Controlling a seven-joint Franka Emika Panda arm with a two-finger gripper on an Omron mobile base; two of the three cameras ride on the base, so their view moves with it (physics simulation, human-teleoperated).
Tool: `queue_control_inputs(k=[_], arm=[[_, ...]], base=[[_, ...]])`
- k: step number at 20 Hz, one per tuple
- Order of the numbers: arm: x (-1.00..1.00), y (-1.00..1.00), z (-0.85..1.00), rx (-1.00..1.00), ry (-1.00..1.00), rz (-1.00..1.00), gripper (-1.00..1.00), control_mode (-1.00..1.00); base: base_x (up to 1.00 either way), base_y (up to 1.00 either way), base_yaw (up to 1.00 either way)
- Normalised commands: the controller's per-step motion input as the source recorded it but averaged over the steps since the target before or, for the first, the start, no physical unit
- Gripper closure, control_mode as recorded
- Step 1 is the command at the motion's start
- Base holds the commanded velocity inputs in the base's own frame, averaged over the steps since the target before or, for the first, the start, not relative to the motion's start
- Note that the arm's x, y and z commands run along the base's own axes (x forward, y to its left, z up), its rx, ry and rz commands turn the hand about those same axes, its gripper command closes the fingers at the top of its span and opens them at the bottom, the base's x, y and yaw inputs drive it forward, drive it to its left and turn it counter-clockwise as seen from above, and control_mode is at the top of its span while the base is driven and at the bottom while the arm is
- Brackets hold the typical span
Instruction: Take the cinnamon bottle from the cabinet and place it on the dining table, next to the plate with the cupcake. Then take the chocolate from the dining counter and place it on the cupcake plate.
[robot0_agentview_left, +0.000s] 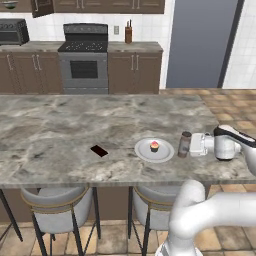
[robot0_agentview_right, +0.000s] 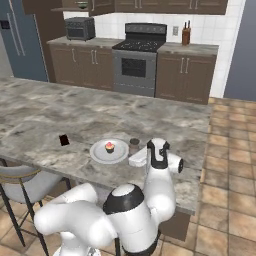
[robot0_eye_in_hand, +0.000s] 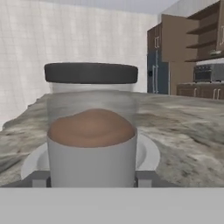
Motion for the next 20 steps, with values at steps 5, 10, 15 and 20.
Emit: queue_control_inputs(k=[5, 10, 15, 20], arm=[[-0.23, 0.36, -0.15, -0.08, -0.16, -0.01, -1.0, -1.0], [0.0, 0.0, 0.58, 0.0, 0.03, -0.02, -1.0, -1.0], [-0.24, 0.0, 0.37, 0.0, 0.11, 0.0, -1.0, -1.0], [-0.66, 0.0, 0.87, 0.0, 0.03, 0.0, -1.0, -1.0]], base=[[0.0, 0.0, 0.0], [0.0, 0.0, 0.0], [0.0, 0.0, 0.0], [0.0, 0.0, 0.0]])
